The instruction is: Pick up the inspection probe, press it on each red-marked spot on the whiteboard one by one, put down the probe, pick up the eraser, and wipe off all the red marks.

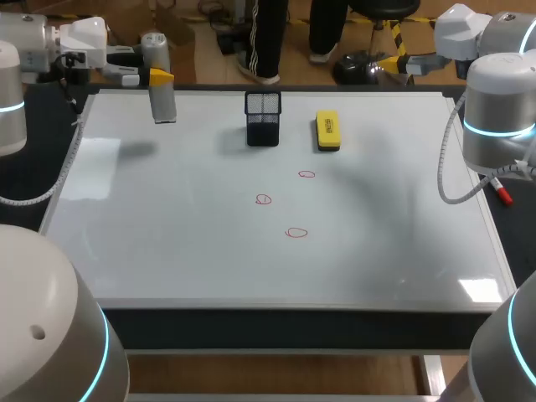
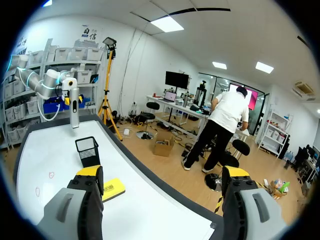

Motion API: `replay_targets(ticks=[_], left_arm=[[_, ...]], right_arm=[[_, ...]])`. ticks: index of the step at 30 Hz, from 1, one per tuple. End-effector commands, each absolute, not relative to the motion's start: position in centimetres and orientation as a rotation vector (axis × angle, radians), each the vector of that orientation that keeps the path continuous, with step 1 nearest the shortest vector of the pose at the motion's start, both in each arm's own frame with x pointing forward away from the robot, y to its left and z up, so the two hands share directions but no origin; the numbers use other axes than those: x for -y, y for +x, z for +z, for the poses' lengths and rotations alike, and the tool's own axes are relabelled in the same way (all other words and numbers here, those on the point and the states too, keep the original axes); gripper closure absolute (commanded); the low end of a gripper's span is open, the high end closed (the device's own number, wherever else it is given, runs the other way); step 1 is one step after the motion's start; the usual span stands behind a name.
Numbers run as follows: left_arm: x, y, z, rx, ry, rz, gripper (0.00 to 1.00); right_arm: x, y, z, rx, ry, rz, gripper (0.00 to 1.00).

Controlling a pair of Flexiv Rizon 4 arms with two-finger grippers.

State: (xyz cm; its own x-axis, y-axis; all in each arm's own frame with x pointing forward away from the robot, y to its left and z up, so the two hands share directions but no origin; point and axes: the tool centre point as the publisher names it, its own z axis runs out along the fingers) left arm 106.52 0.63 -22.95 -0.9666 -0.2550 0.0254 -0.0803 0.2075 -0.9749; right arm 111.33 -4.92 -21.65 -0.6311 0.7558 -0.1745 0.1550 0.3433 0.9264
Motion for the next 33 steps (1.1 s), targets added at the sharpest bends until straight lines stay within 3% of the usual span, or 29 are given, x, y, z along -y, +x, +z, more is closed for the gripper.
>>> replay_targets(ticks=[1,10,20,33], left_arm=[[-0.6,106.4,-22.8,-2.328,-0.328,-1.861,1.0],[-0.6,106.4,-22.8,-2.328,-0.328,-1.861,1.0],[-0.6,106.4,-22.8,-2.328,-0.328,-1.861,1.0],[-0.6,106.4,-22.8,-2.328,-0.328,-1.861,1.0]], right_arm=[[4.2,111.7,-21.9,-2.107,0.722,1.28,0.0],[1.8,110.3,-23.9,-2.501,0.528,1.091,0.0],[-0.1,109.0,-26.1,-2.97,0.02,0.758,0.0],[-3.0,109.3,-28.6,-3.193,-0.488,0.306,0.0]])
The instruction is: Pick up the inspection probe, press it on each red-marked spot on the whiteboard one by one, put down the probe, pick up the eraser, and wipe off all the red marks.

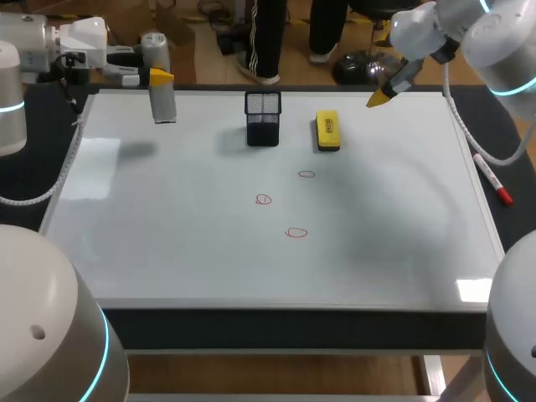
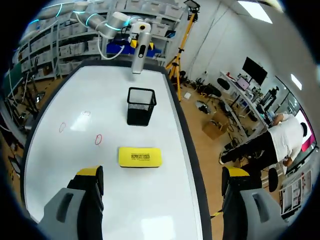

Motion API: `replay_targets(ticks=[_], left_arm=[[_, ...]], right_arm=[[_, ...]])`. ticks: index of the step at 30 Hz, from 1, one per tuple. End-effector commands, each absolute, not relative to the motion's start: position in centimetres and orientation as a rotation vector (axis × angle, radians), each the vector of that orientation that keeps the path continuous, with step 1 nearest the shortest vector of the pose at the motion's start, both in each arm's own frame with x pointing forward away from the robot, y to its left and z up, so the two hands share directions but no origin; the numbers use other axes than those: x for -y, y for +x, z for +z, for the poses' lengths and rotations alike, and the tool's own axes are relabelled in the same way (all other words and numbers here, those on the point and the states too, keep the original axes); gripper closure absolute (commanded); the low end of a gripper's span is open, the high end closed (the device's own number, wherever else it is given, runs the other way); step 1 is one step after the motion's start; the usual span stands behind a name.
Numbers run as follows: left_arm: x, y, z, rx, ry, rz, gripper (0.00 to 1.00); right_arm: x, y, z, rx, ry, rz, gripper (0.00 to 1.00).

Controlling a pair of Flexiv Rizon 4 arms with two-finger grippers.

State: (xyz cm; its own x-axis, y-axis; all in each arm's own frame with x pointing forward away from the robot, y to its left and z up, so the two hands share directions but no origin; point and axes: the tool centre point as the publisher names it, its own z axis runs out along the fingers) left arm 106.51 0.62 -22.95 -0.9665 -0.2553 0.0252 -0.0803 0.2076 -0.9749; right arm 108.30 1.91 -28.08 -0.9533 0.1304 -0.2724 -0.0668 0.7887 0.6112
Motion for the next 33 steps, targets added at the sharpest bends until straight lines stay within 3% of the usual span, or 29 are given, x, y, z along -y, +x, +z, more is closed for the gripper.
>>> replay_targets(ticks=[1,28,33], left_arm=[[-0.6,106.4,-22.8,-2.328,-0.328,-1.861,1.0],[-0.6,106.4,-22.8,-2.328,-0.328,-1.861,1.0],[-0.6,106.4,-22.8,-2.328,-0.328,-1.861,1.0]], right_arm=[[-3.3,109.2,-28.8,-3.199,-0.53,0.305,0.0],[-3.5,108.8,-30.2,-3.234,-0.529,0.194,0.0],[-3.9,108.9,-31.0,-3.106,-0.86,0.291,0.0]])
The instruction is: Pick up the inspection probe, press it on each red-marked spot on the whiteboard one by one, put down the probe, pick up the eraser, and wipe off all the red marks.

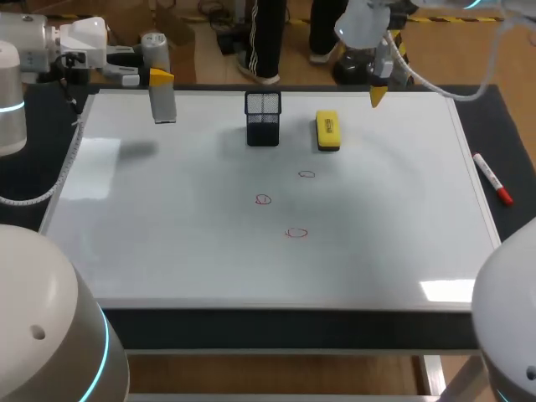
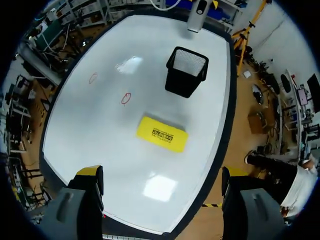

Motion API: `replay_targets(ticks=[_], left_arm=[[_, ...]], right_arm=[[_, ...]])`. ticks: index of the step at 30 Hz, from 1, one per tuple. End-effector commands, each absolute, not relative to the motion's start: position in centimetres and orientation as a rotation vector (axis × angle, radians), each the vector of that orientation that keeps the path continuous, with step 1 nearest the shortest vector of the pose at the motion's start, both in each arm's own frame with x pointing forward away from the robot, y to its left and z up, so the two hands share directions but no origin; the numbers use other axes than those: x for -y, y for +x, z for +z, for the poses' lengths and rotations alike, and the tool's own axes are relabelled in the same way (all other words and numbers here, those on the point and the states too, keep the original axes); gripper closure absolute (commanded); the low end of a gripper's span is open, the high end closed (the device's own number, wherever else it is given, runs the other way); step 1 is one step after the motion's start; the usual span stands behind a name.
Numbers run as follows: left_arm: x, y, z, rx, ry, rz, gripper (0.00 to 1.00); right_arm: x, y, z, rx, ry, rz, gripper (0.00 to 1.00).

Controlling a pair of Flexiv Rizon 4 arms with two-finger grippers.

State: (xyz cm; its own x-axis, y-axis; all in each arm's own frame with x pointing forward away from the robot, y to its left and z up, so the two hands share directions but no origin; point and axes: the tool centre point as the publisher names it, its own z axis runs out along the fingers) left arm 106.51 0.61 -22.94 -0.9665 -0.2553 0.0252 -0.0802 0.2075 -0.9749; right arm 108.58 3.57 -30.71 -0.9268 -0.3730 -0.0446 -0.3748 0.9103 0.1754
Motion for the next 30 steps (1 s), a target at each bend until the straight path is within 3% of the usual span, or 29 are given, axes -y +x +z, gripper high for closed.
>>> replay_targets(ticks=[1,16,30], left_arm=[[-0.6,106.4,-22.8,-2.328,-0.328,-1.861,1.0],[-0.6,106.4,-22.8,-2.328,-0.328,-1.861,1.0],[-0.6,106.4,-22.8,-2.328,-0.328,-1.861,1.0]], right_arm=[[-3.9,108.9,-31.0,-3.08,-0.908,0.299,0.0],[-4.5,107.3,-31.9,-2.725,-1.593,0.308,0.0],[-5.7,105.7,-34.4,-2.557,-1.881,0.248,0.0]])
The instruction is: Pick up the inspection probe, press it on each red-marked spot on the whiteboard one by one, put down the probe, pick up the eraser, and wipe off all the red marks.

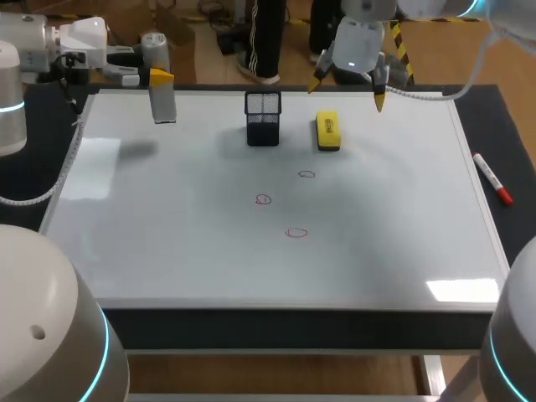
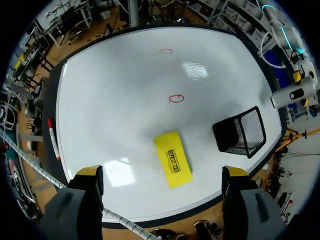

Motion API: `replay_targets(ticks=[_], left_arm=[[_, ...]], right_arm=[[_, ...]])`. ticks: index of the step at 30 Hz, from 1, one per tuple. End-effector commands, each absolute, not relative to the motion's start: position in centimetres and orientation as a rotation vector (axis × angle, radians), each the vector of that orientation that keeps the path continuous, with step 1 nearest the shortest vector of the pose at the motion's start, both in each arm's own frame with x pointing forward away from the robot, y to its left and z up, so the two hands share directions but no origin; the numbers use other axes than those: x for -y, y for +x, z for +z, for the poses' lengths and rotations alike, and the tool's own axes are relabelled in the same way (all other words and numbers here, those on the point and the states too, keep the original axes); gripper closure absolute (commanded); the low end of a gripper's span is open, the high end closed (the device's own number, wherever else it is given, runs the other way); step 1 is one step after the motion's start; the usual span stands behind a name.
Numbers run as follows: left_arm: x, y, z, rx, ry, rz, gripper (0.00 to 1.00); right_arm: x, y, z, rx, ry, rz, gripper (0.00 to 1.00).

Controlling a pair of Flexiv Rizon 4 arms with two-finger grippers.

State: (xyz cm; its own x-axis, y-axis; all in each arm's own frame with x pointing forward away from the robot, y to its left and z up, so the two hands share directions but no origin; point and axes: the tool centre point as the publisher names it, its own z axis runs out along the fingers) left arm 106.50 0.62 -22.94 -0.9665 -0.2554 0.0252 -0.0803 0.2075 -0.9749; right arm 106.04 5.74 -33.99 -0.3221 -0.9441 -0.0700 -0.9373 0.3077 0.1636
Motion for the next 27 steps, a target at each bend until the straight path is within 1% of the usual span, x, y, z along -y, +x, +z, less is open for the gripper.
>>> replay_targets(ticks=[1,23,27], left_arm=[[-0.6,106.4,-22.8,-2.328,-0.328,-1.861,1.0],[-0.6,106.4,-22.8,-2.328,-0.328,-1.861,1.0],[-0.6,106.4,-22.8,-2.328,-0.328,-1.861,1.0]], right_arm=[[-5.7,105.5,-34.6,2.467,1.89,-0.228,0.0],[-5.8,105.3,-34.7,2.444,1.919,-0.195,0.0],[-6.7,105.7,-37.0,2.314,2.012,-0.244,0.0]])
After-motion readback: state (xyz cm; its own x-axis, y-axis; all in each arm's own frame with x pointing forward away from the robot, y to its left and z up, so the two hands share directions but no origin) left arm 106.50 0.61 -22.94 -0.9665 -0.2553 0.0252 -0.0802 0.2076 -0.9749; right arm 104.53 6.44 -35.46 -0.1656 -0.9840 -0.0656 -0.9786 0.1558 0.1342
